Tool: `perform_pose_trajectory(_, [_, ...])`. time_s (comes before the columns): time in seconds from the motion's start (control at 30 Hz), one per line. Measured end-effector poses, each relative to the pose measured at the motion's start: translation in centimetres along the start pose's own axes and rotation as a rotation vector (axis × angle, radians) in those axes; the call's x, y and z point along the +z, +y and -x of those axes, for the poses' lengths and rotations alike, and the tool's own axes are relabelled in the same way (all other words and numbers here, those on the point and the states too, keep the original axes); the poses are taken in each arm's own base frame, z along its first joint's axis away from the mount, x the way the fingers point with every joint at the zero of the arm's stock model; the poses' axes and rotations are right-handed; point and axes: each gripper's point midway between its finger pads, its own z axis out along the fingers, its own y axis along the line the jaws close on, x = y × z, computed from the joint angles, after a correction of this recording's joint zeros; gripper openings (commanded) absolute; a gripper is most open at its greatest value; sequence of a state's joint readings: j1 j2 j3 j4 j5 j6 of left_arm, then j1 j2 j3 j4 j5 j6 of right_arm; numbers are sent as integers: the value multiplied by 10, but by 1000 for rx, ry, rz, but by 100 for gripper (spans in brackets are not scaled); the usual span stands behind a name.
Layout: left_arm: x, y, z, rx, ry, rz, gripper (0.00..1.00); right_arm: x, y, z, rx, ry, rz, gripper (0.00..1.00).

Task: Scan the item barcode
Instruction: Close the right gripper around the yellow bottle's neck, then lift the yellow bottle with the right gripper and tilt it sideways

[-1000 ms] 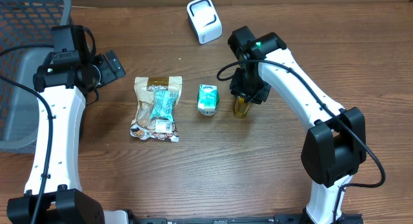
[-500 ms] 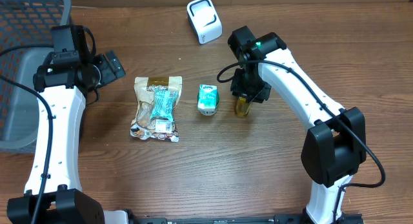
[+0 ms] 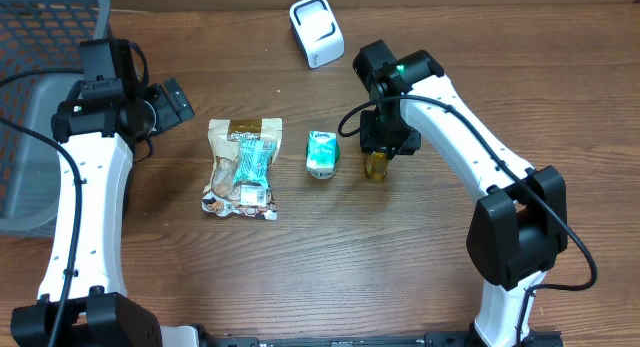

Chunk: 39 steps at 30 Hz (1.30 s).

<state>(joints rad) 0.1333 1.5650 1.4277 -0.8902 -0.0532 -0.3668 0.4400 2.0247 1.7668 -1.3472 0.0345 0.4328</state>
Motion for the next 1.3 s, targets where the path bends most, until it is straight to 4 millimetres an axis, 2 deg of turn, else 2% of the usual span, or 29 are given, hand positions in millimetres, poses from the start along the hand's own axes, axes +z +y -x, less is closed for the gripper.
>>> perform_pose_trajectory(0.2, [0, 0, 0, 0, 0, 0, 100, 0, 0, 0, -8, 0, 0, 45])
perform_pose_trajectory(0.33, [0, 0, 0, 0, 0, 0, 99, 0, 0, 0, -15, 1, 1, 28])
perform_pose_trajectory(0.4, [0, 0, 0, 0, 0, 0, 100, 0, 1, 0, -13, 1, 4, 24])
perform_pose_trajectory(0.67, [0, 0, 0, 0, 0, 0, 100, -6, 3, -6, 18, 39, 63, 23])
perform_pose_trajectory(0.8, [0, 0, 0, 0, 0, 0, 100, -35, 5, -7, 7, 11, 178, 23])
perform_pose_trajectory(0.97, [0, 0, 0, 0, 0, 0, 100, -102, -2, -23, -46, -60, 377, 23])
perform_pose_trajectory(1.07, [0, 0, 0, 0, 0, 0, 100, -132, -9, -38, -87, -82, 474, 21])
perform_pose_trajectory(1.17, [0, 0, 0, 0, 0, 0, 99, -147, -6, -47, -145, -72, 574, 19])
perform_pose_trajectory(1.3, [0, 0, 0, 0, 0, 0, 100, -164, 15, -57, -258, -62, 744, 19])
